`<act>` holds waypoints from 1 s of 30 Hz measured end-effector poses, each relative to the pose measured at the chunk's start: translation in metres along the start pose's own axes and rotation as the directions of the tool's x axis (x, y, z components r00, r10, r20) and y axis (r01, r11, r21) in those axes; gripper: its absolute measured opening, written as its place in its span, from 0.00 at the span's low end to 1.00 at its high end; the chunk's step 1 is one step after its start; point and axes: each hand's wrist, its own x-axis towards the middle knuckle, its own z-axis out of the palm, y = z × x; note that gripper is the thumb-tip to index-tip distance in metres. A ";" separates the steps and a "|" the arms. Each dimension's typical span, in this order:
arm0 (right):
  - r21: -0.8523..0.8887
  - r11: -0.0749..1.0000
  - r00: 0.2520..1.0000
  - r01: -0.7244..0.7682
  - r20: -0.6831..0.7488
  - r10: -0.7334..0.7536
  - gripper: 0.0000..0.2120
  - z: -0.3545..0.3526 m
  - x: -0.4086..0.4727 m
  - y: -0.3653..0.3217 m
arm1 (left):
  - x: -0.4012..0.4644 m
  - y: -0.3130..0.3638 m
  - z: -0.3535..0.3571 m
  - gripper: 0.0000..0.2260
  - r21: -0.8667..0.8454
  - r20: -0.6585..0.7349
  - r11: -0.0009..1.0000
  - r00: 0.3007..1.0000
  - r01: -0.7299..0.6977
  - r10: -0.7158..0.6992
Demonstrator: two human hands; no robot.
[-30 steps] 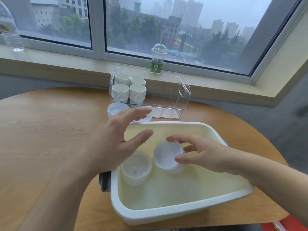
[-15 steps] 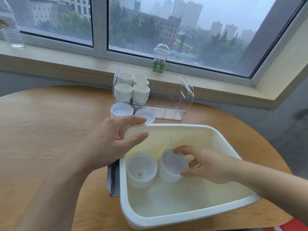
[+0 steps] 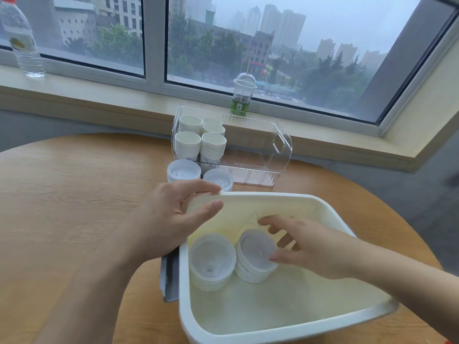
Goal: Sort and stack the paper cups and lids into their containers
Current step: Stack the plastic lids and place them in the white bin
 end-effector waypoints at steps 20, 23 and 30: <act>0.240 0.959 0.983 0.149 -0.137 -0.119 0.22 -0.060 0.152 -0.033 | 0.065 -0.085 0.021 0.39 -0.028 -0.386 0.977 0.899 0.213 -0.207; 0.166 0.980 0.994 0.112 -0.019 -0.111 0.26 -0.050 0.173 -0.033 | 0.070 -0.097 0.027 0.44 -0.004 -0.355 0.971 0.907 0.240 -0.226; 0.009 0.996 0.990 0.093 0.109 -0.094 0.30 -0.039 0.187 -0.031 | 0.071 -0.115 0.037 0.49 -0.039 -0.357 0.962 0.895 0.271 -0.267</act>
